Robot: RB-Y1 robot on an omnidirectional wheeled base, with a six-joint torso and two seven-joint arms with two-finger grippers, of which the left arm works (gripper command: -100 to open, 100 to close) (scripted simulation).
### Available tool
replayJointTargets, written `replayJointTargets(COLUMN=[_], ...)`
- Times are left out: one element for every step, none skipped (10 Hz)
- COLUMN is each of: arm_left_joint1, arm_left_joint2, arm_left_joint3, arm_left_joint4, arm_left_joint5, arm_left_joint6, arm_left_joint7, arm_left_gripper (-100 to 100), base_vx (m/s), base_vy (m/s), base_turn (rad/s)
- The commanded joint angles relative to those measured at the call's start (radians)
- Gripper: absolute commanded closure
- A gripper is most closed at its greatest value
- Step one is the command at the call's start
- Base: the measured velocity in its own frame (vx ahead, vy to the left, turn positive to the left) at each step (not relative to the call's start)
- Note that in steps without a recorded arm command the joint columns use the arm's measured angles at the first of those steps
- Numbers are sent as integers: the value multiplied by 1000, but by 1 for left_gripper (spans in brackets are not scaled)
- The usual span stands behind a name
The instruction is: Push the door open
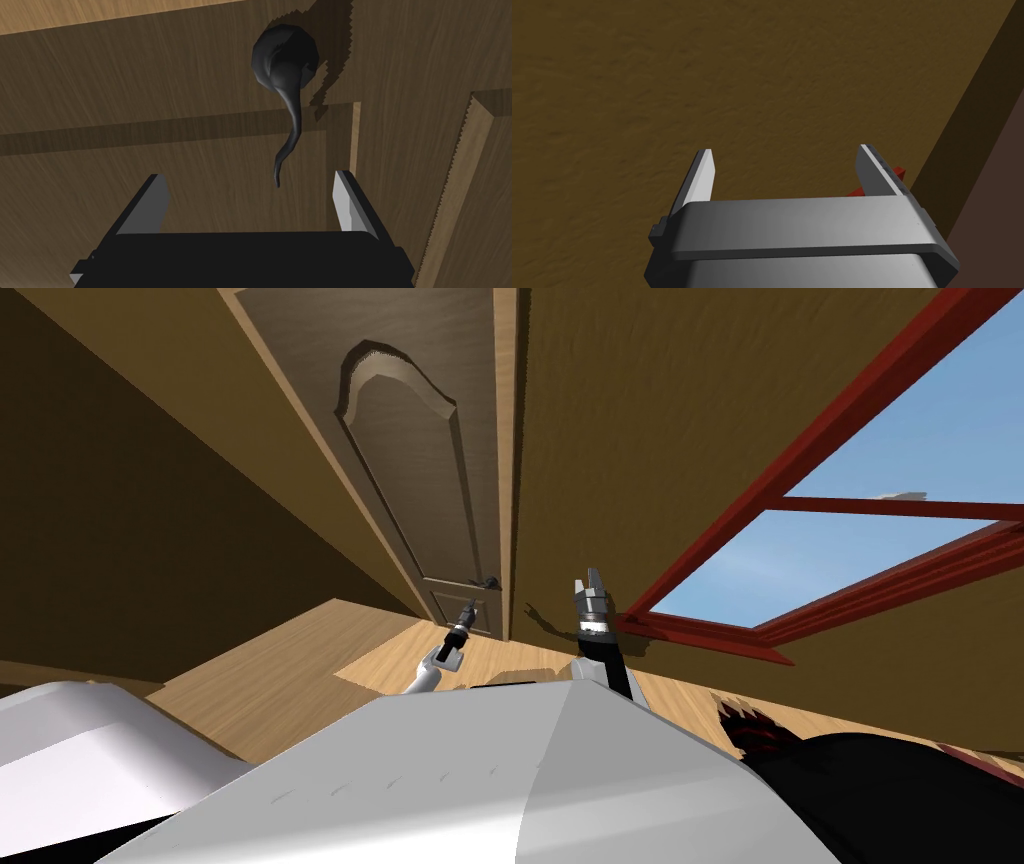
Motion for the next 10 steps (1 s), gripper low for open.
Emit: replayJointTargets(arm_left_joint1=[-15,-23,-31,-38,-45,-56,-50,-52,-52,-52], arm_left_joint2=[1,2,2,2,3,3,2,0,0,-1], arm_left_joint3=[-5,-8,-10,-12,-14,-17,-15,-11,-10,-7], arm_left_joint4=[32,48,64,79,93,116,103,108,108,110], arm_left_joint5=[1,2,2,3,3,4,4,5,5,6], arm_left_joint6=[-4,-6,-8,-10,-12,-15,-12,-14,-14,-15], arm_left_joint7=[1,2,2,3,3,4,3,0,-1,-3], arm_left_gripper=[-100,-100,-100,-100,-100,-100,-100,-100,-100,-100], base_vx=[80,81,73,67,64,76,36,101,175,189], base_vy=[47,41,40,38,21,22,12,-17,-48,-37], base_turn=[-4,-3,-1,-2,-3,0,-1,-29,-25,-24])
